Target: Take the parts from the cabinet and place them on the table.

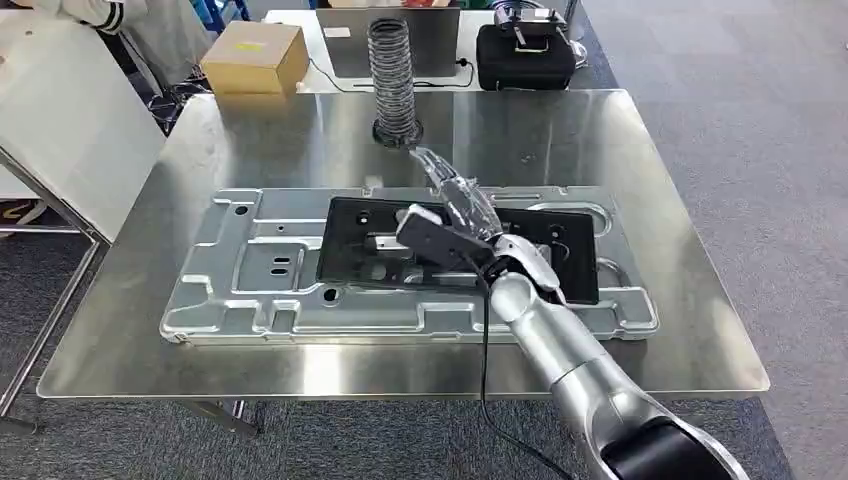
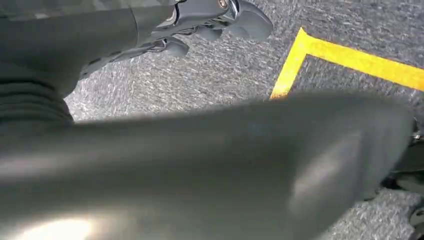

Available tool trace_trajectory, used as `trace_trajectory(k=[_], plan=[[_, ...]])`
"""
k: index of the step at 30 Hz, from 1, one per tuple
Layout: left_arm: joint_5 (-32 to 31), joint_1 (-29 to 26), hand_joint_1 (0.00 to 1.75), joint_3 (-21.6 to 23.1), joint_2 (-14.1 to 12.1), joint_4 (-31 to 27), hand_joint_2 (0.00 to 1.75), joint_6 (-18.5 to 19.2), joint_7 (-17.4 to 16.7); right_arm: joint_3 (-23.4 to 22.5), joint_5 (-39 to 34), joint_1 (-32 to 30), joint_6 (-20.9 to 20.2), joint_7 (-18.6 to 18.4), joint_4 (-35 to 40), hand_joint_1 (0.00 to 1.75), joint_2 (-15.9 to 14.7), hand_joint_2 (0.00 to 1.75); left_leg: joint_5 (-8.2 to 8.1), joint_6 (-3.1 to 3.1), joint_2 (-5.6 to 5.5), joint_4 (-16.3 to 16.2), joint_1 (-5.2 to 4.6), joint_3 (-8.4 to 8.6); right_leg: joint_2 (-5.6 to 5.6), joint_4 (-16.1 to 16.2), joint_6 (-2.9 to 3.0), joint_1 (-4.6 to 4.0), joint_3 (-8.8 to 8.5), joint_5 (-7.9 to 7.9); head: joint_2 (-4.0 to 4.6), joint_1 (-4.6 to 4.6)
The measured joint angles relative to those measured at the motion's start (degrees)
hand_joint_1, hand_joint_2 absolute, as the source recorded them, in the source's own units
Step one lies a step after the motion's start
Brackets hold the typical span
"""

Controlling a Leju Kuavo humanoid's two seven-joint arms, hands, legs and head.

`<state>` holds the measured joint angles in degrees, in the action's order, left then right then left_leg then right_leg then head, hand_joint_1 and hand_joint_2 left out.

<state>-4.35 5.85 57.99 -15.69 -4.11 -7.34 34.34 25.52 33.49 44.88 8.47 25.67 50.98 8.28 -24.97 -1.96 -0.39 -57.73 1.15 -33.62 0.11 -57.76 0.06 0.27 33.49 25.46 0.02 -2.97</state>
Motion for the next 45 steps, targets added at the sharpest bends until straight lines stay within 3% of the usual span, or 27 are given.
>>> trace_trajectory(k=[2, 4, 7, 8, 9, 10, 13, 14, 17, 19, 21, 22, 24, 26, 28, 29, 33, 34, 35, 37, 38, 39, 40, 41, 43, 44, 45], plan=[[0.0, -0.2, 0.0, -0.4, 0.0, 0.0, 0.0, -0.3, 0.0, -2.4, -4.9, -0.5, -1.0, 0.9, 2.2, 0.0, -0.2, 0.0, -0.1, 0.67, -0.05, -0.2, -0.1, -0.12, -0.03, 0.2, -0.5, 0.03, -0.1, -0.05, 0.0, 0.05], [0.0, -0.2, 0.0, -0.8, 0.0, 0.0, 0.0, -0.5, 0.0, -4.1, -7.2, -0.7, -1.5, 1.1, 4.0, 0.0, -0.7, 0.0, 0.21, 1.61, 0.01, 0.3, 0.1, 0.06, -0.03, -1.0, -1.17, 0.42, 0.28, 1.22, 0.0, 0.07], [0.0, -0.2, 0.0, -1.6, 0.0, 0.0, 0.0, -0.7, 0.0, -6.4, -9.9, -0.8, -1.8, 1.2, 5.7, 0.0, -1.4, 0.0, 0.15, 2.26, 0.13, 0.3, -0.1, -0.07, -0.06, -13.9, -1.56, 0.42, 6.25, 7.59, 0.0, 0.07], [0.0, -0.2, 0.0, -1.8, 0.0, 0.0, 0.0, -0.7, 0.1, -7.0, -10.7, -1.1, -1.9, 1.3, 5.7, 0.0, -1.8, 0.0, 0.12, 2.32, 0.13, 0.2, -0.18, -0.07, -0.05, -18.1, -1.6, 0.41, 8.34, 8.75, 0.0, 0.04], [0.0, -0.3, 0.0, -2.0, 0.0, 0.0, 0.0, -0.7, 0.1, -7.5, -11.6, -1.4, -2.0, 1.7, 5.7, 0.0, -2.1, 0.0, 0.12, 2.33, 0.11, 0.2, -0.23, -0.05, -0.05, -19.1, -1.53, 0.41, 9.0, 8.34, 0.0, 0.04], [0.0, -0.4, 0.0, -2.1, 0.0, 0.0, 0.0, -0.7, 0.1, -8.1, -12.7, -1.7, -2.0, 2.4, 5.8, 0.0, -2.4, 0.0, 0.09, 2.35, 0.04, 0.1, -0.31, -0.02, -0.05, -17.1, -1.33, 0.4, 8.18, 6.63, 0.0, 0.02], [0.0, -0.4, 0.0, -2.9, 0.1, 0.0, 0.0, -0.7, 0.4, -10.2, -17.0, -2.2, -1.4, 5.2, 7.8, 0.0, -2.7, 0.0, -0.02, 2.25, -0.05, 0.1, -0.62, 0.2, -0.05, -1.9, 0.0, 0.01, 0.97, -0.56, 0.0, 0.02], [0.0, -0.4, 0.0, -3.0, 0.3, 0.0, 0.0, -0.7, 0.5, -10.9, -18.5, -2.8, -0.9, 6.3, 9.1, 0.0, -2.8, 0.0, -0.14, 2.03, -0.06, -0.1, -1.0, 0.03, -0.14, -0.4, 0.25, -0.27, 0.42, 0.22, 0.0, 0.22], [-0.1, -0.8, 0.0, -3.9, 0.4, 0.0, 0.0, -0.6, 1.2, -13.5, -21.6, -6.6, 2.0, 8.5, 16.4, 0.0, -3.1, 0.0, -0.01, 1.28, -0.08, 0.2, -0.56, 0.0, -0.14, -0.2, 0.3, -0.58, 0.53, 0.01, 0.0, 0.27], [-0.7, -1.0, 0.0, -4.9, 0.4, 0.0, 0.0, -0.6, 1.7, -15.4, -21.6, -10.0, 4.8, 9.5, 24.0, 0.0, -3.2, 0.0, -0.82, 0.75, -0.01, -0.3, -0.66, 0.0, -0.39, 1.0, 0.8, 0.21, -0.22, -0.5, 0.0, 0.28], [-1.0, -1.2, 0.0, -5.9, 0.4, 0.0, 0.0, -0.6, 1.9, -16.5, -20.6, -11.9, 7.6, 10.9, 29.6, 0.0, -3.2, 0.0, -4.36, 0.47, 0.04, -5.5, -0.5, -1.99, -0.49, 1.2, 1.16, 0.34, -0.53, -0.43, 0.0, 0.68], [-1.0, -1.3, 0.0, -6.5, 0.4, 0.0, 0.0, -0.7, 1.9, -17.2, -19.8, -14.1, 8.9, 11.3, 32.6, 0.0, -3.2, 0.0, -7.49, 0.11, 0.07, -11.9, -0.4, -4.87, -0.5, 1.2, 1.26, 0.33, -0.65, -0.35, 0.0, 0.92], [-1.0, -1.6, 0.0, -7.2, 0.8, 0.0, 0.0, -1.0, 2.0, -18.5, -17.3, -18.5, 12.7, 13.1, 41.3, 0.0, -3.1, 0.0, -9.45, -0.27, 0.1, -18.5, -0.33, -8.04, -0.6, 1.1, 1.21, 0.31, -0.65, -0.18, 0.0, 0.94], [-1.0, -2.0, 0.0, -7.9, 1.0, 0.0, 0.0, -1.2, 2.0, -19.3, -14.7, -22.3, 16.0, 13.9, 47.4, 0.0, -3.1, 0.0, -6.49, -0.3, 0.11, -15.1, -0.17, -6.48, -0.51, 0.9, 1.04, 0.34, -0.79, 0.07, 0.0, 0.94], [-1.0, -2.1, 0.0, -8.8, 1.0, 0.1, 0.0, -1.4, 1.9, -19.9, -13.5, -26.2, 18.3, 14.3, 53.7, 0.0, -3.2, 0.0, -0.99, -0.12, 0.16, -3.8, 0.02, -0.68, -0.43, 0.6, 0.67, 0.42, -1.26, 0.41, 0.0, 0.83], [-1.0, -2.1, 0.0, -9.1, 1.0, 0.1, 0.0, -1.4, 1.9, -19.9, -13.5, -28.0, 18.8, 14.4, 56.3, 0.0, -3.4, 0.0, -1.24, 0.08, 0.05, -0.5, 0.03, 1.09, -0.38, 0.6, 0.35, 0.41, -1.27, 0.58, 0.0, 0.77], [-1.0, -2.3, 0.0, -10.0, 1.4, 0.1, 0.0, -1.4, 1.8, -19.9, -13.7, -33.7, 21.7, 14.4, 63.0, 0.0, -5.3, 0.0, -0.75, 1.23, -0.07, -0.1, -0.53, 0.95, -0.17, 0.3, -0.7, 0.13, -0.93, 0.2, 0.0, 0.79], [-1.0, -2.3, 0.0, -10.0, 1.4, 0.1, 0.0, -1.4, 1.7, -19.9, -13.7, -34.6, 22.3, 14.4, 63.7, 0.0, -5.8, 0.0, -0.28, 1.96, 0.06, 0.5, -0.24, 0.87, 0.02, 0.0, -1.11, 0.15, -0.84, 0.74, 0.0, 0.88], [-1.0, -2.1, 0.0, -10.0, 1.5, 0.1, 0.0, -1.4, 1.7, -19.9, -13.7, -35.3, 22.9, 14.4, 64.5, 0.0, -6.6, 0.0, -0.04, 2.33, 0.11, 0.5, -0.21, 0.78, 0.02, -1.0, -1.36, 0.46, -0.43, 2.02, 0.0, 0.79], [-1.0, -1.9, 0.0, -10.0, 1.5, 0.1, 0.0, -1.4, 1.7, -19.9, -14.2, -37.4, 23.8, 14.4, 65.6, 0.0, -7.8, 0.0, 0.51, 3.08, 0.19, 0.6, -0.45, 0.0, 0.01, -9.8, -1.83, 0.44, 2.86, 8.54, 0.0, 0.55], [-1.0, -1.9, 0.0, -10.0, 1.5, 0.1, 0.0, -1.2, 1.7, -19.9, -14.5, -38.4, 24.0, 14.4, 65.9, 0.0, -8.4, 0.0, 0.78, 3.21, 0.21, 0.5, -0.59, -0.4, 0.01, -14.3, -1.91, 0.47, 4.43, 10.76, 0.0, 0.55], [-1.0, -2.0, 0.0, -10.0, 1.6, 0.1, 0.0, -1.2, 1.7, -19.9, -14.7, -39.2, 24.3, 14.4, 66.0, 0.0, -8.8, 0.0, 1.05, 3.23, 0.21, 0.5, -0.66, -0.75, 0.01, -17.0, -1.92, 0.47, 5.21, 11.77, 0.0, 0.55], [-1.0, -2.0, 0.0, -10.0, 1.6, 0.1, 0.0, -1.1, 1.7, -19.9, -14.9, -40.1, 24.7, 14.4, 66.1, 0.0, -9.4, 0.0, 1.45, 3.22, 0.21, 0.4, -0.77, -1.31, 0.01, -17.9, -1.84, 0.46, 5.01, 11.48, 0.0, 0.53], [-1.0, -2.0, 0.0, -10.1, 1.6, 0.1, 0.0, -1.0, 1.8, -19.9, -15.2, -40.9, 25.4, 14.4, 66.2, 0.0, -10.0, 0.0, 1.81, 3.18, 0.19, 0.4, -0.87, -1.81, 0.0, -15.5, -1.66, 0.46, 3.2, 9.85, 0.0, 0.55], [-1.0, -2.0, 0.0, -10.3, 1.7, 0.1, 0.0, -1.0, 1.9, -19.9, -16.0, -42.0, 26.3, 14.4, 66.2, 0.0, -11.0, 0.0, 2.55, 3.01, 0.06, 0.2, -1.07, -2.74, 0.0, -4.9, -0.89, 0.37, -3.56, 5.4, 0.0, 0.53], [-1.0, -2.0, 0.0, -10.5, 1.9, 0.1, 0.0, -0.9, 2.0, -19.9, -16.3, -42.3, 26.6, 14.4, 66.2, 0.0, -11.6, 0.0, 2.99, 2.87, 0.05, 0.1, -1.11, -2.94, -0.02, 0.3, -0.33, 0.16, -6.89, 5.58, 0.0, 0.55], [-1.0, -2.0, 0.0, -10.5, 1.9, 0.1, 0.0, -0.9, 2.0, -19.9, -16.5, -42.6, 26.7, 14.3, 66.3, 0.0, -12.0, 0.0, 3.37, 2.51, 0.02, 0.2, -1.33, -3.14, -0.11, 1.5, -0.51, -0.13, -7.39, 5.76, 0.0, 0.64]])
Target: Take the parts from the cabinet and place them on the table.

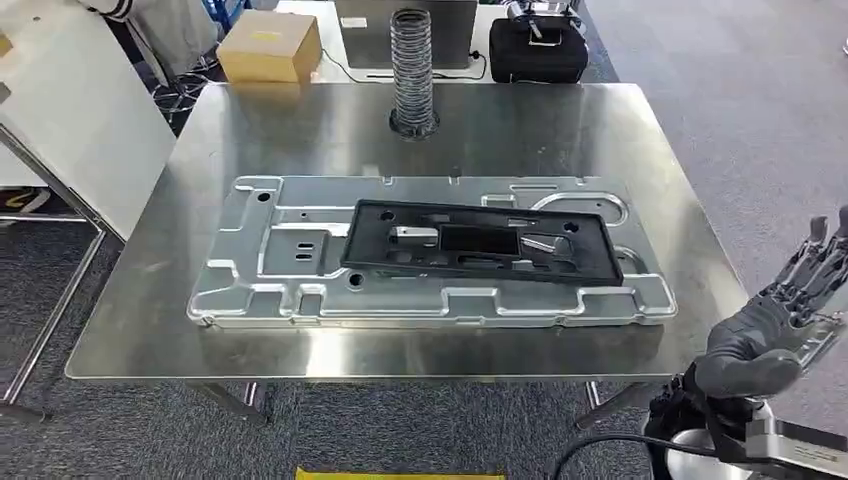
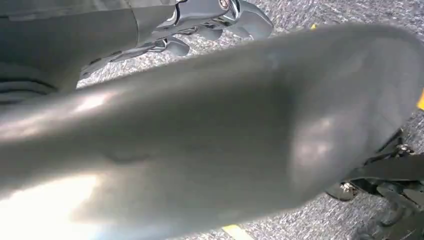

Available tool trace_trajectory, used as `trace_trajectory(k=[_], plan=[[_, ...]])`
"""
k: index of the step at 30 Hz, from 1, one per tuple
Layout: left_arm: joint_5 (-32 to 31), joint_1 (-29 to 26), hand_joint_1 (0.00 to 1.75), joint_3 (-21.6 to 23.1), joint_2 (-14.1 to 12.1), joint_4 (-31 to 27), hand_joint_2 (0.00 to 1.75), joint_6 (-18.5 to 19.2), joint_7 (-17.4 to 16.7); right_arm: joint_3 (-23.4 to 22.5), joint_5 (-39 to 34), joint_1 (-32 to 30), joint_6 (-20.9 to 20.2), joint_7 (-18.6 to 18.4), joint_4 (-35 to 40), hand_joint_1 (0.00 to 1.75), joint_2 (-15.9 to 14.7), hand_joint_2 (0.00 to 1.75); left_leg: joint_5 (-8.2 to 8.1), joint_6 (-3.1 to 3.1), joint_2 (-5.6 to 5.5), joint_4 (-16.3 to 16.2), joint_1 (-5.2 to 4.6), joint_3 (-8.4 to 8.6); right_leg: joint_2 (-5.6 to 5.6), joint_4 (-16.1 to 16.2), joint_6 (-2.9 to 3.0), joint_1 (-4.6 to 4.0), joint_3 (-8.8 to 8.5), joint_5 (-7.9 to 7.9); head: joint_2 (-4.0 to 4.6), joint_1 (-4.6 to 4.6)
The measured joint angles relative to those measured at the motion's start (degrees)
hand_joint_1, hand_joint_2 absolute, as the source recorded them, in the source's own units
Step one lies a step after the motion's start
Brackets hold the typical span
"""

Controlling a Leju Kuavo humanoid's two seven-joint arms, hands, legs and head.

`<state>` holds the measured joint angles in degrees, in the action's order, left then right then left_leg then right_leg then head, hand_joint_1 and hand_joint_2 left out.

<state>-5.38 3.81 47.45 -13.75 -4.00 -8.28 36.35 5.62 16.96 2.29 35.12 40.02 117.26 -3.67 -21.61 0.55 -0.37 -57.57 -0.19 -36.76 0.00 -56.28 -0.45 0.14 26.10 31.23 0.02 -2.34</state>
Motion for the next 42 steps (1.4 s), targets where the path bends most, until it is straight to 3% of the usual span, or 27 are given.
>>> trace_trajectory(k=[3, 5, 6, 8, 9, 10, 11, 13, 14, 16, 19, 20, 22, 24, 25, 27, 29, 30, 31, 32, 35, 36, 37, 39, 40, 41, 42], plan=[[0.0, -0.2, 0.0, -0.4, 0.0, 0.0, 0.0, 0.0, 0.0, 0.0, -0.2, -1.1, 0.0, 0.0, 0.2, 0.0, -0.9, 0.0, 1.36, -1.03, 0.04, 0.6, 0.3, 0.17, 0.1, 0.0, 0.73, -0.38, 0.77, -1.28, 0.0, -0.18], [0.0, -0.3, 0.0, -0.7, 0.0, 0.0, 0.0, 0.0, 0.1, 0.0, 0.0, -1.4, -0.1, 0.0, 0.2, 0.0, -0.9, 0.0, 0.91, -1.54, -0.19, 0.3, 0.4, -0.49, -0.35, 1.2, 1.37, 0.42, 1.55, -3.13, 0.0, -0.22], [0.0, -0.4, 0.0, -0.8, 0.1, 0.0, 0.0, 0.0, 0.1, 0.0, 0.0, -1.6, -0.2, 0.0, 0.2, 0.0, -0.9, 0.0, -2.3, -1.87, -0.11, -1.5, 0.33, -1.25, -0.13, 1.4, 1.58, 0.34, 2.26, -3.95, 0.0, -0.07], [0.0, -0.5, 0.0, -0.9, 0.1, 0.2, 0.0, -0.2, 0.1, -0.2, 0.5, -2.5, -0.2, 0.0, 0.2, 0.0, -1.0, 0.0, -9.9, -2.28, 0.0, -9.9, 0.47, -3.16, -0.22, 1.3, 1.7, 0.35, 3.89, -5.07, 0.0, 0.09], [0.0, -0.6, 0.0, -0.9, 0.2, 0.2, 0.0, -0.2, 0.1, -0.6, 0.7, -3.3, -0.2, 0.0, 0.1, 0.0, -1.1, 0.0, -12.04, -2.42, 0.01, -14.0, 0.5, -3.81, -0.31, 1.3, 1.66, 0.34, 4.67, -5.62, 0.0, 0.02], [0.0, -0.5, 0.0, -0.9, 0.3, 0.2, 0.0, -0.2, 0.2, -1.3, 0.9, -4.2, -0.2, 0.0, -0.1, 0.0, -1.1, 0.0, -12.32, -2.52, 0.02, -16.7, 0.51, -3.89, -0.37, 1.2, 1.55, 0.34, 5.43, -6.18, 0.0, 0.04], [0.0, -0.5, 0.0, -1.0, 0.5, 0.2, 0.0, -0.1, 0.2, -2.4, 0.9, -5.6, -0.2, 0.0, -0.4, 0.0, -1.1, 0.0, -10.8, -2.6, 0.02, -17.4, 0.59, -2.76, -0.58, 1.0, 1.4, 0.37, 6.42, -6.73, 0.0, 0.02], [0.0, -0.6, 0.0, -1.0, 0.5, 0.2, 0.0, 0.0, 0.2, -4.2, 0.6, -7.6, -0.2, 0.0, -0.7, 0.0, -1.1, 0.0, -7.43, -2.57, 0.04, -13.4, 0.76, 1.22, -0.76, 0.6, 1.14, 0.39, 7.58, -7.35, 0.0, 0.02], [0.0, -0.5, 0.0, -1.0, 0.5, 0.2, 0.0, 0.1, 0.2, -5.8, 0.3, -8.8, -0.1, 0.0, -1.1, 0.0, -1.1, 0.0, -5.55, -2.36, 0.04, -5.8, 0.82, 7.0, -0.76, 0.1, 0.75, 0.48, 8.62, -7.79, 0.0, 0.0], [0.0, -0.4, 0.0, -1.0, 0.5, 0.3, 0.0, 0.2, 0.2, -7.5, -0.1, -9.7, -0.2, 0.0, -1.6, 0.0, -1.1, 0.0, -8.81, -1.96, -0.1, 2.6, 0.37, 12.21, -0.75, -0.5, 0.14, 0.32, 9.05, -8.36, 0.0, 0.02], [0.0, -0.5, 0.0, -1.0, 0.6, 0.3, 0.0, 0.9, 0.2, -10.8, 0.3, -13.0, -1.4, 0.0, -3.7, 0.0, -0.7, 0.0, -8.35, -0.85, -0.16, 2.3, 0.15, 11.58, -0.8, -0.1, -0.92, 0.43, 8.81, -9.66, -0.02, -0.16], [0.0, -0.6, 0.0, -1.0, 0.7, 0.3, 0.0, 1.1, 0.2, -13.1, 0.7, -14.4, -2.3, -0.1, -5.2, 0.0, -0.2, 0.0, -7.56, 0.07, -0.06, 2.9, 0.69, 11.11, -0.61, -0.3, -1.3, 0.47, 9.18, -9.6, 0.0, -0.96], [0.0, -0.5, 0.0, -1.0, 0.9, 0.3, 0.0, 1.2, 0.2, -15.5, 1.1, -15.8, -2.8, -0.1, -6.3, 0.0, 0.3, 0.0, -6.64, 0.9, 0.25, 2.6, 0.42, 9.71, -0.32, -4.3, -1.69, 0.7, 10.76, -4.05, 0.0, -1.22], [0.0, -0.5, 0.0, -1.0, 1.0, 0.3, 0.0, 1.4, 0.2, -17.7, 2.0, -16.4, -3.6, -0.1, -8.0, 0.0, 0.9, 0.0, -5.48, 1.25, 0.61, 2.5, 0.16, 8.21, -0.31, -13.2, -2.02, 0.7, 12.99, 2.53, 0.0, -1.25], [0.0, -0.5, 0.0, -1.0, 1.1, 0.3, 0.0, 1.5, 0.2, -18.6, 2.8, -16.7, -4.7, -0.6, -9.2, 0.0, 1.4, 0.0, -4.94, 1.26, 0.65, 2.4, 0.03, 7.51, -0.31, -16.3, -2.05, 0.69, 13.35, 3.47, 0.0, -1.25], [0.0, -0.5, 0.0, -1.0, 1.2, 0.3, 0.0, 1.7, 0.2, -21.8, 5.2, -16.8, -8.0, -1.5, -13.4, 0.0, 3.3, 0.0, -3.93, 1.25, 0.68, 2.0, -0.2, 5.96, -0.3, -17.4, -1.77, 0.65, 11.69, 0.76, 0.0, -1.31], [0.0, -0.4, 0.0, -1.0, 1.5, 0.3, 0.0, 1.8, 0.2, -25.7, 7.4, -16.1, -10.6, -1.5, -18.8, 0.0, 5.1, 0.0, -2.94, 1.19, 0.63, 1.7, -0.58, 4.31, -0.27, -9.9, -0.74, 0.23, 6.11, -3.22, 0.0, -2.09], [0.0, -0.4, 0.0, -0.9, 1.6, 0.3, 0.0, 1.9, 0.2, -27.6, 8.1, -15.0, -11.2, -1.0, -21.7, 0.0, 5.6, 0.0, -2.36, 1.11, 0.64, 1.7, -0.66, 3.72, -0.24, -3.9, 0.15, -0.13, 1.96, -3.21, 0.0, -2.47], [0.0, -0.3, 0.0, -0.7, 2.2, 0.3, 0.0, 2.0, 0.1, -30.7, 9.7, -13.8, -11.7, -0.8, -26.7, 0.0, 6.2, 0.0, -1.87, 0.79, 0.67, 1.6, -0.9, 3.19, -0.36, 1.4, 0.97, -0.39, -0.98, -1.06, 0.0, -2.47], [0.0, -0.3, 0.0, -0.7, 2.2, 0.3, 0.0, 2.1, 0.0, -33.1, 10.8, -13.0, -11.5, -0.6, -30.7, 0.0, 6.6, 0.0, -1.23, 0.5, 0.74, 1.8, -0.68, 3.17, -0.57, 2.3, 0.27, -0.4, -1.28, -1.17, -0.02, -2.27], [0.0, -0.4, 0.0, 0.0, 2.4, 0.3, 0.0, 2.2, -0.2, -39.0, 13.9, -10.5, -9.3, -0.4, -43.8, 0.0, 6.6, 0.0, 0.05, -0.28, 0.67, 2.2, -0.38, 3.03, -0.59, 3.0, 0.96, -0.7, -0.69, -2.51, 0.0, -2.84], [0.0, -0.4, 0.0, 0.4, 2.4, 0.3, 0.0, 2.2, -0.3, -40.8, 15.0, -9.1, -7.7, -0.4, -49.6, 0.0, 6.6, 0.0, -1.06, -0.59, 0.51, 1.7, -0.3, 2.67, -1.02, 3.7, 1.08, -0.07, -0.37, -3.51, 0.0, -2.8], [0.0, -0.4, 0.0, 0.7, 2.6, 0.3, 0.0, 2.3, -0.3, -42.7, 16.3, -8.7, -6.1, -0.4, -56.1, 0.0, 6.5, 0.0, -4.57, -0.91, 0.42, -0.7, -0.32, 1.71, -0.98, 3.6, 1.53, -0.09, 0.38, -4.09, 0.0, -2.62], [0.0, -0.4, 0.0, 0.7, 2.6, 0.3, 0.0, 2.3, -0.4, -44.2, 18.0, -8.2, -3.7, -0.5, -64.3, 0.0, 6.3, 0.0, -11.65, -1.52, 0.44, -9.6, 0.2, -0.42, -1.03, 3.3, 1.6, -0.1, 1.94, -5.06, 0.0, -2.23], [0.0, -0.4, 0.0, 0.8, 2.6, 0.3, 0.0, 2.3, -0.4, -45.0, 19.5, -7.2, -2.6, -1.4, -69.7, 0.0, 5.7, 0.0, -13.37, -1.81, 0.44, -13.5, 0.3, -1.04, -0.99, 3.1, 1.6, -0.1, 2.75, -5.61, 0.0, -2.25], [0.0, -0.3, 0.0, 0.9, 2.6, 0.3, 0.0, 2.3, -0.3, -45.7, 21.2, -6.3, -2.0, -3.1, -74.6, 0.0, 5.3, 0.0, -13.27, -2.01, 0.45, -15.9, 0.38, -1.09, -0.97, 2.7, 1.54, -0.07, 3.68, -6.06, 0.0, -2.27], [0.0, -0.2, 0.0, 1.0, 2.8, 0.3, 0.0, 2.3, -0.3, -46.3, 23.3, -5.8, -1.5, -5.4, -78.9, 0.0, 4.9, 0.0, -11.62, -2.18, 0.45, -15.9, 0.47, -0.1, -0.98, 2.3, 1.42, -0.02, 4.68, -6.51, 0.0, -2.34]])
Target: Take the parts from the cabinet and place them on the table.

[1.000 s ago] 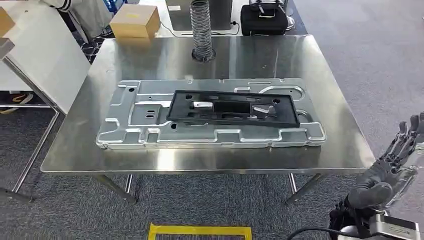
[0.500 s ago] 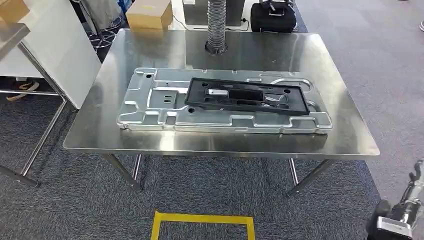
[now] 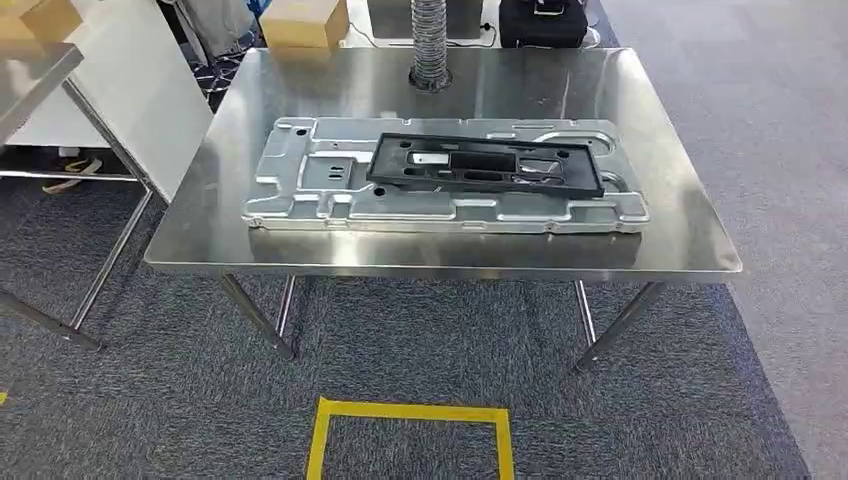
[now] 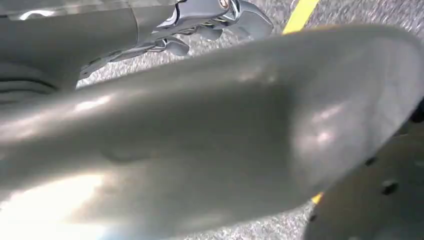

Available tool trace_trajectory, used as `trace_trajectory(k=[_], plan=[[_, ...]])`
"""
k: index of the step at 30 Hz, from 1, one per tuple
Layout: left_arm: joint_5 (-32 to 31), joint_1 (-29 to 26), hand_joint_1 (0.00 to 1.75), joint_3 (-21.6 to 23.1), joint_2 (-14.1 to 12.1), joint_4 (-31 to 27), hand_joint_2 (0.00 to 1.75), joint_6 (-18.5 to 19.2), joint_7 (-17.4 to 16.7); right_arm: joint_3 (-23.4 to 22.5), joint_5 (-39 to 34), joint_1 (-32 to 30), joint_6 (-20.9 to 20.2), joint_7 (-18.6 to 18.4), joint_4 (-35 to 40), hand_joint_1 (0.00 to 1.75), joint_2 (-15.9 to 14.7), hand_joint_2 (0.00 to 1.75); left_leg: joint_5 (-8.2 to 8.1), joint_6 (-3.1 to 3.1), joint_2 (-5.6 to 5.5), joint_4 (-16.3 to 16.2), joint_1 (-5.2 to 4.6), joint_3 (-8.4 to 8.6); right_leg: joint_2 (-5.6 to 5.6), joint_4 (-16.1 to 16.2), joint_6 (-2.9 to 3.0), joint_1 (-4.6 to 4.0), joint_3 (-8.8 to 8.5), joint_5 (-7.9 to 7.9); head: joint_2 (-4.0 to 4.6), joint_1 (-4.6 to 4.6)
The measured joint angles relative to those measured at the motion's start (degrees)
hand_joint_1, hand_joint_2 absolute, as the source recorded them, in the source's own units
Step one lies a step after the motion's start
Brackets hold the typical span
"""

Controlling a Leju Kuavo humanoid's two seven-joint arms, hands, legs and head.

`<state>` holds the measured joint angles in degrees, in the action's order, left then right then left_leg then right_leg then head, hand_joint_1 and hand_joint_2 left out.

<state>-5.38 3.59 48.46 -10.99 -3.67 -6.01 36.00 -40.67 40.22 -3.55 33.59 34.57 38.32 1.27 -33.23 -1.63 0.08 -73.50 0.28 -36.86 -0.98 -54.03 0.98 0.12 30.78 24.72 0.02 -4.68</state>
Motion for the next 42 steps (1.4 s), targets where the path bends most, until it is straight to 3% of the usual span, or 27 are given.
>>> trace_trajectory(k=[1, 2, 3, 5, 8, 9, 11, 12, 13, 14, 19, 20, 21, 24, 25, 26, 28, 29, 30, 31, 33, 34, 35, 36, 39, 40, 42], plan=[[0.0, 0.1, 0.0, 0.1, 0.0, 0.0, 0.0, 0.0, 0.0, 0.0, 2.0, 0.2, 0.2, -2.2, -2.8, 0.0, -0.1, 0.0, 2.28, -0.09, 0.0, 2.0, 0.08, 1.88, -0.02, -0.4, -0.16, 0.05, 0.94, -0.34, 0.0, -0.04], [0.0, 0.1, 0.0, 0.2, 0.0, 0.0, 0.0, 0.0, 0.0, 0.0, 5.2, 0.5, 0.0, -6.4, -6.3, 0.0, -0.3, 0.0, 4.57, -0.09, 0.0, 5.8, 0.14, 4.78, -0.03, -1.0, -0.29, 0.1, 1.91, -0.7, 0.0, -0.02], [0.0, 0.1, 0.0, 0.3, 0.0, 0.0, 0.0, 0.0, 0.0, 0.4, 7.3, 0.9, -0.6, -9.4, -8.5, 0.0, -0.3, 0.0, 5.67, 0.06, 0.0, 10.9, 0.16, 8.39, 0.0, -1.5, -0.46, 0.11, 2.85, -0.99, 0.0, -0.02], [0.0, 0.5, 0.0, 1.0, -0.2, 0.0, 0.0, 0.3, 0.0, 1.8, 11.8, 1.4, -3.5, -16.9, -13.5, 0.0, -0.4, 0.0, 2.47, 0.66, -0.02, 19.7, -0.35, 13.39, 0.01, -2.3, -1.04, 0.03, 3.8, -1.65, 0.0, -0.11], [0.0, 0.7, 0.0, 2.1, -0.1, 0.0, 0.0, 0.9, -0.1, 5.0, 18.5, 2.1, -9.6, -25.2, -19.0, 0.0, -0.4, 0.0, 3.26, 1.64, 0.01, 19.2, -0.65, 12.27, -0.01, -1.9, -1.95, 0.24, 3.83, -3.13, 0.0, -0.07], [0.0, 0.7, 0.0, 2.6, -0.1, 0.0, 0.0, 1.0, -0.2, 6.6, 20.4, 2.1, -11.6, -27.0, -20.5, 0.0, -0.4, 0.0, 4.16, 2.28, 0.15, 19.8, 0.0, 11.94, 0.1, -2.0, -2.28, 0.03, 4.08, -3.16, 0.0, -0.22], [0.0, 1.0, 0.0, 3.3, 0.0, 0.0, 0.0, 1.0, -0.3, 9.2, 22.7, 2.3, -15.9, -28.2, -22.6, 0.0, -0.3, 0.0, 5.36, 3.37, 0.45, 19.8, 0.0, 10.53, 0.56, -5.9, -2.96, 0.48, 5.54, 2.98, 0.0, -0.46], [0.0, 1.0, 0.0, 3.8, 0.0, -0.1, 0.0, 1.0, -0.4, 10.1, 23.2, 2.3, -17.0, -28.4, -23.1, 0.0, -0.3, 0.0, 5.99, 3.37, 0.45, 19.7, -0.03, 9.7, 0.64, -10.5, -3.3, 0.64, 6.63, 7.04, 0.0, -0.41], [0.0, 1.1, 0.0, 4.1, 0.1, -0.1, 0.0, 1.0, -0.5, 11.0, 23.5, 2.5, -17.7, -28.4, -23.7, 0.0, -0.3, 0.0, 6.57, 3.33, 0.53, 19.5, -0.06, 8.9, 0.66, -14.9, -3.56, 0.72, 7.61, 9.71, 0.0, -0.42], [0.0, 1.1, 0.0, 4.3, 0.1, -0.1, 0.0, 1.0, -0.6, 11.7, 23.8, 2.7, -18.1, -28.2, -24.1, 0.0, -0.3, 0.0, 7.17, 3.23, 0.63, 19.2, -0.05, 7.93, 0.67, -19.0, -3.85, 0.83, 8.24, 10.72, 0.0, -0.42], [0.0, 1.1, 0.0, 4.5, 0.1, -0.1, 0.0, 1.0, -0.7, 12.0, 24.0, 2.8, -18.3, -28.0, -24.3, 0.0, -0.3, 0.0, 7.44, 3.17, 0.66, 19.1, -0.03, 7.43, 0.66, -20.1, -3.98, 0.92, 8.18, 10.38, 0.0, -0.41], [0.0, 1.5, 0.0, 5.4, 0.1, -0.2, 0.0, 1.0, -1.0, 14.4, 25.0, 4.0, -18.4, -26.9, -25.3, 0.0, -0.4, 0.0, 9.54, 1.64, 0.63, 16.3, 0.11, 2.72, 0.92, -1.5, -3.88, 1.23, -6.5, 5.98, 0.0, -0.81], [0.0, 1.5, 0.0, 5.5, 0.1, -0.2, 0.0, 0.9, -1.0, 14.8, 25.2, 4.1, -18.4, -26.7, -25.5, 0.0, -0.4, 0.0, 10.19, 1.13, 0.67, 16.4, 0.13, 2.47, 0.98, -0.3, -3.19, 1.12, -6.9, 6.73, 0.0, -0.68], [0.0, 1.4, 0.0, 5.5, 0.1, -0.2, 0.0, 0.8, -1.0, 15.4, 25.5, 4.2, -18.8, -26.4, -25.9, 0.0, -0.5, 0.0, 11.79, -0.11, 0.61, 16.8, 0.25, 2.13, 0.85, -0.4, -1.71, 0.99, -5.56, 5.4, 0.0, -0.79], [0.0, 1.3, 0.0, 5.5, 0.1, -0.2, 0.0, 0.8, -1.1, 15.6, 25.6, 4.4, -19.0, -26.4, -26.2, 0.0, -0.5, 0.0, 9.84, -0.21, 0.42, 15.9, 0.57, 1.59, 0.4, -0.4, -1.11, 1.07, -5.07, 4.67, 0.0, -0.7], [0.0, 1.2, 0.0, 5.5, 0.1, -0.2, 0.0, 0.8, -1.1, 15.7, 25.7, 4.5, -19.2, -26.3, -26.2, 0.0, -0.5, 0.0, 6.1, -0.23, 0.4, 13.4, 0.58, 0.76, 0.4, -0.4, -0.54, 0.98, -4.26, 4.07, 0.0, -0.33], [0.0, 1.1, 0.0, 5.5, 0.1, -0.2, 0.0, 0.8, -1.1, 16.0, 26.0, 4.4, -19.3, -26.3, -26.3, 0.0, -0.5, 0.0, -0.87, -0.36, 0.39, 5.1, 0.68, -0.98, 0.29, -0.6, -0.2, 0.6, -2.65, 2.83, 0.0, 0.11], [0.0, 1.1, 0.0, 5.5, 0.1, -0.2, 0.0, 0.8, -1.2, 16.1, 26.0, 4.4, -19.3, -26.2, -26.4, 0.0, -0.5, 0.0, -2.62, -0.42, 0.39, 1.0, 0.68, -1.55, 0.25, -0.7, -0.1, 0.4, -1.67, 2.14, 0.0, 0.09], [0.0, 1.1, 0.0, 5.5, 0.1, -0.2, 0.0, 0.8, -1.2, 16.2, 26.0, 4.5, -19.3, -26.1, -26.5, 0.0, -0.5, 0.0, -2.2, -0.41, 0.39, -1.4, 0.68, -1.39, 0.26, -0.9, -0.06, 0.21, -0.59, 1.46, 0.0, 0.09], [0.0, 1.1, 0.0, 5.5, 0.1, -0.2, 0.0, 0.8, -1.1, 16.3, 26.0, 4.4, -19.3, -26.0, -26.5, 0.0, -0.5, 0.0, -0.14, -0.27, 0.39, -1.5, 0.67, -0.3, 0.28, -1.3, -0.09, 0.09, 0.49, 0.88, 0.0, 0.07], [0.0, 1.1, 0.0, 5.5, 0.1, -0.2, 0.0, 0.8, -1.0, 16.5, 26.0, 4.5, -19.2, -25.6, -26.5, 0.0, -0.5, 0.0, 4.6, 0.42, 0.38, 4.8, 0.48, 5.25, 0.31, -2.1, -0.27, -0.1, 2.6, -0.14, 0.0, 0.11], [0.0, 1.2, 0.0, 5.5, 0.0, -0.2, 0.0, 0.8, -1.0, 16.5, 26.0, 4.5, -19.2, -25.4, -26.6, 0.0, -0.5, 0.0, 4.6, 1.05, 0.37, 9.9, 0.21, 9.02, 0.31, -2.4, -0.36, -0.09, 3.23, -0.59, 0.0, 0.13], [0.0, 1.4, 0.0, 5.5, -0.1, -0.2, 0.0, 0.8, -0.9, 16.6, 26.1, 4.6, -19.2, -25.3, -26.6, 0.0, -0.4, 0.0, 2.16, 1.82, 0.42, 15.7, -0.22, 12.9, 0.27, -2.8, -0.68, -0.27, 3.63, -1.0, 0.0, 0.07], [0.0, 1.5, 0.0, 5.5, -0.1, -0.2, 0.0, 0.8, -0.8, 16.6, 26.1, 4.6, -19.1, -25.2, -26.6, 0.0, -0.4, 0.0, 1.11, 1.73, 0.49, 19.4, -0.19, 14.62, 0.22, -2.9, -0.99, -0.22, 3.8, -1.38, 0.0, 0.07], [0.0, 1.4, 0.0, 5.7, -0.1, -0.2, 0.0, 0.8, -0.7, 16.6, 26.1, 4.5, -19.1, -25.0, -26.8, 0.0, -0.4, 0.0, 2.22, 2.5, 0.47, 19.8, -0.49, 13.53, 0.07, -2.3, -2.11, -0.06, 4.15, -3.31, 0.0, 0.0], [0.0, 1.4, 0.0, 5.9, 0.0, -0.2, 0.0, 0.8, -0.7, 16.6, 26.1, 4.6, -19.1, -25.0, -26.9, 0.0, -0.4, 0.0, 3.2, 2.79, 0.82, 20.1, -0.01, 12.92, 0.39, -2.8, -2.42, 0.27, 4.57, -2.28, 0.0, 0.24], [0.0, 1.4, 0.0, 6.0, 0.0, -0.2, 0.0, 0.8, -0.7, 16.6, 26.1, 4.5, -19.1, -25.0, -26.9, 0.0, -0.4, 0.0, 4.59, 3.56, 0.82, 20.1, -0.05, 11.18, 0.64, -7.8, -2.97, 0.46, 6.11, 5.05, 0.0, -0.13]])
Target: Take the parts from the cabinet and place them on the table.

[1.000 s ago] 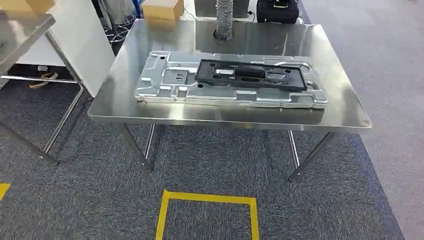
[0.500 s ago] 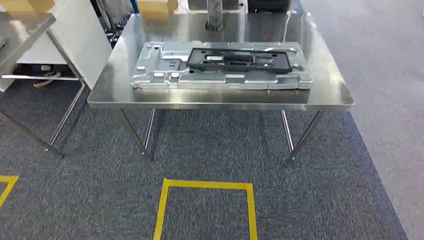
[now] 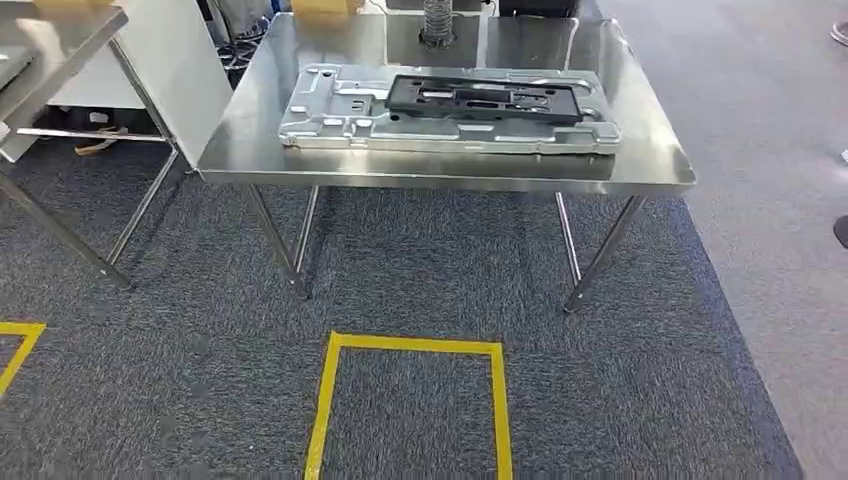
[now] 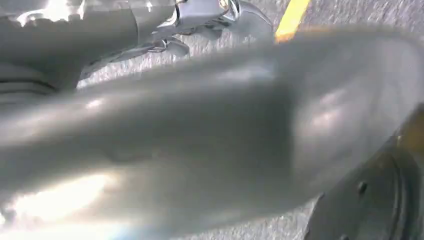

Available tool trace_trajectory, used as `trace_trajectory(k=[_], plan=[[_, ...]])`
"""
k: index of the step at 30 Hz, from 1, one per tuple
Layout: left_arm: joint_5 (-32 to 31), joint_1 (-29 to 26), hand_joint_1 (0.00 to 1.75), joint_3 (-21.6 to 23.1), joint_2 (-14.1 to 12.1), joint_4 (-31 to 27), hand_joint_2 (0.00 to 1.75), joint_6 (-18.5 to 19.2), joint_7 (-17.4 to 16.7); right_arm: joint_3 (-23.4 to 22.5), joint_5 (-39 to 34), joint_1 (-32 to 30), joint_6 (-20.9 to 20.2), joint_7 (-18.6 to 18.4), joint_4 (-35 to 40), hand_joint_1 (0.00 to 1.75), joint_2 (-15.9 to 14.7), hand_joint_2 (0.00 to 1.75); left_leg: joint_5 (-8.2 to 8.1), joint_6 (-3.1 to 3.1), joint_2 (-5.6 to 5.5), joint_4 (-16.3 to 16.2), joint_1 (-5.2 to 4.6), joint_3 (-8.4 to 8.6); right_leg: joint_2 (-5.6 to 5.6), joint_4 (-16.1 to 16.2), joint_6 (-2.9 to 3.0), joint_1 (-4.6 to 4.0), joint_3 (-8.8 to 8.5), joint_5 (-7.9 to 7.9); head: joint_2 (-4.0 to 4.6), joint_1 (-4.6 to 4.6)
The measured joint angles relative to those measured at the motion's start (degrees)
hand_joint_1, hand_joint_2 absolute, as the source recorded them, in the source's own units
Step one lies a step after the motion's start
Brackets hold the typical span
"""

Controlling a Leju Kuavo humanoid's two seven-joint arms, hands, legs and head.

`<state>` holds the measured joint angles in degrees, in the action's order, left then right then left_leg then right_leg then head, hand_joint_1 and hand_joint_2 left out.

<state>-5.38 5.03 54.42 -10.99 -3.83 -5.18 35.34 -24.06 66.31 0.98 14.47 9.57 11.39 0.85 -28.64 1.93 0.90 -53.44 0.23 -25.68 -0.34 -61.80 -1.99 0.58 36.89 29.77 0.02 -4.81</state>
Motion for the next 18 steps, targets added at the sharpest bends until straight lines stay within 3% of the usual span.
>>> trace_trajectory(k=[2, 3, 4, 6, 7, 8, 9, 10, 11, 13, 14, 15, 16, 17, 18], plan=[[0.0, -0.1, 0.0, 0.1, 0.1, 0.0, 0.0, 0.0, 0.0, 0.0, 0.0, 0.0, -0.1, 0.0, 0.0, 0.0, 0.0, 0.0, 1.4, 0.01, 0.0, -0.2, -0.09, -1.86, 0.05, -8.6, -0.48, 0.18, 1.59, 5.71, 0.0, 0.02], [0.0, -0.1, 0.0, 0.3, 0.1, 0.0, 0.0, 0.0, -0.1, 0.0, 0.0, 0.0, -0.2, -0.1, 0.0, 0.0, 0.0, 0.0, 2.06, -0.12, 0.05, -0.6, -0.08, -2.95, 0.05, -11.9, -0.69, 0.24, 1.87, 5.8, 0.0, 0.0], [0.0, -0.1, 0.0, 0.4, 0.1, 0.0, 0.0, 0.0, -0.3, 0.0, 0.0, 0.1, -0.5, -0.5, 0.0, 0.0, 0.0, 0.0, 2.63, -0.24, 0.07, -1.1, -0.05, -4.17, 0.05, -13.0, -0.89, 0.37, 1.2, 3.99, 0.0, 0.0], [0.0, -0.1, 0.0, 0.6, 0.1, 0.0, 0.0, 0.0, -0.6, 0.0, 0.2, 0.1, -1.0, -0.8, -0.1, 0.0, 0.0, 0.0, 3.25, -0.54, 0.11, -2.2, 0.06, -6.46, 0.04, -8.7, -0.97, 0.7, -3.1, -0.78, 0.0, 0.0], [0.0, -0.1, 0.0, 0.6, 0.1, 0.0, 0.0, 0.0, -0.8, 0.0, 0.3, 0.2, -1.4, -1.4, -0.1, 0.0, 0.0, 0.0, 3.63, -0.8, 0.07, -2.8, 0.08, -7.5, 0.05, -3.8, -0.88, 0.82, -6.79, -1.68, 0.0, -0.02], [0.0, 0.0, 0.0, 0.6, 0.2, 0.0, 0.0, 0.0, -1.0, 0.0, 0.5, 0.3, -1.6, -1.9, 0.0, 0.0, 0.0, 0.0, 3.96, -1.13, 0.02, -3.4, 0.07, -8.16, 0.08, 2.0, -0.58, 0.87, -11.18, 0.47, 0.0, -0.02], [0.0, -0.1, 0.0, 0.6, 0.2, 0.0, 0.0, 0.0, -1.1, 0.1, 0.6, 0.3, -1.9, -2.2, 0.0, 0.0, 0.0, 0.0, 4.09, -1.4, 0.01, -4.0, -0.15, -8.68, 0.13, 7.3, -0.09, 0.44, -14.06, 2.5, 0.0, 0.0], [0.0, -0.1, 0.0, 0.6, 0.2, 0.0, 0.0, -0.1, -1.2, 0.1, 0.8, 0.4, -2.3, -2.6, -0.1, 0.0, 0.0, 0.0, 4.59, -1.92, 0.09, -4.0, -0.16, -8.67, 0.04, 7.2, 0.7, 0.26, -13.67, 2.87, 0.0, 0.3], [0.0, 0.0, 0.0, 0.6, 0.2, 0.0, 0.0, -0.2, -1.3, 0.2, 0.9, 0.4, -2.4, -2.7, -0.1, 0.0, 0.0, 0.0, 5.04, -2.33, 0.09, -4.0, -0.14, -8.79, 0.08, 7.1, 1.11, 0.1, -13.43, 2.64, 0.0, 0.22], [0.0, -0.1, 0.0, 0.6, 0.2, 0.0, 0.0, -0.2, -1.4, 0.2, 1.0, 0.3, -2.6, -3.1, -0.1, 0.0, 0.0, 0.0, 5.46, -3.01, 0.06, -4.0, 0.04, -8.9, -0.09, 7.5, 2.18, 0.28, -13.03, 1.56, 0.0, 0.2], [0.0, -0.3, 0.0, 0.6, 0.2, 0.0, 0.0, -0.2, -1.4, 0.2, 1.0, 0.4, -2.9, -3.1, -0.1, 0.0, 0.0, 0.0, 3.56, -3.2, -0.29, -5.1, 0.36, -9.43, -0.26, 7.5, 2.66, 0.31, -12.6, 1.1, 0.0, 0.33], [0.0, -0.4, 0.0, 0.6, 0.2, 0.0, 0.0, -0.2, -1.5, 0.3, 1.0, 0.4, -3.1, -3.3, -0.1, 0.0, -0.1, 0.0, 0.41, -3.31, -0.32, -7.8, 0.42, -10.34, -0.31, 7.4, 3.02, 0.25, -12.09, 0.75, 0.0, 0.83], [0.0, -0.4, 0.0, 0.6, 0.2, 0.0, 0.0, -0.2, -1.6, 0.2, 1.0, 0.3, -3.2, -3.4, -0.1, 0.0, -0.1, 0.0, -2.93, -3.53, -0.34, -12.1, 0.47, -11.68, -0.33, 7.4, 3.19, 0.13, -11.57, 0.3, 0.0, 1.03], [0.0, -0.5, 0.0, 0.6, 0.2, 0.0, 0.0, -0.2, -1.6, 0.2, 1.0, 0.3, -3.2, -3.4, -0.1, 0.0, -0.1, 0.0, -5.26, -3.7, -0.37, -16.5, 0.46, -12.98, -0.33, 7.4, 3.27, 0.0, -11.03, -0.09, 0.0, 1.09], [0.0, -0.6, 0.0, 0.6, 0.3, 0.0, 0.0, -0.2, -1.7, 0.2, 0.6, 0.2, -3.5, -3.4, -0.1, 0.0, -0.2, 0.0, -6.29, -3.81, -0.38, -20.3, 0.47, -13.96, -0.32, 7.3, 3.28, -0.12, -10.44, -0.43, 0.0, 1.07]])
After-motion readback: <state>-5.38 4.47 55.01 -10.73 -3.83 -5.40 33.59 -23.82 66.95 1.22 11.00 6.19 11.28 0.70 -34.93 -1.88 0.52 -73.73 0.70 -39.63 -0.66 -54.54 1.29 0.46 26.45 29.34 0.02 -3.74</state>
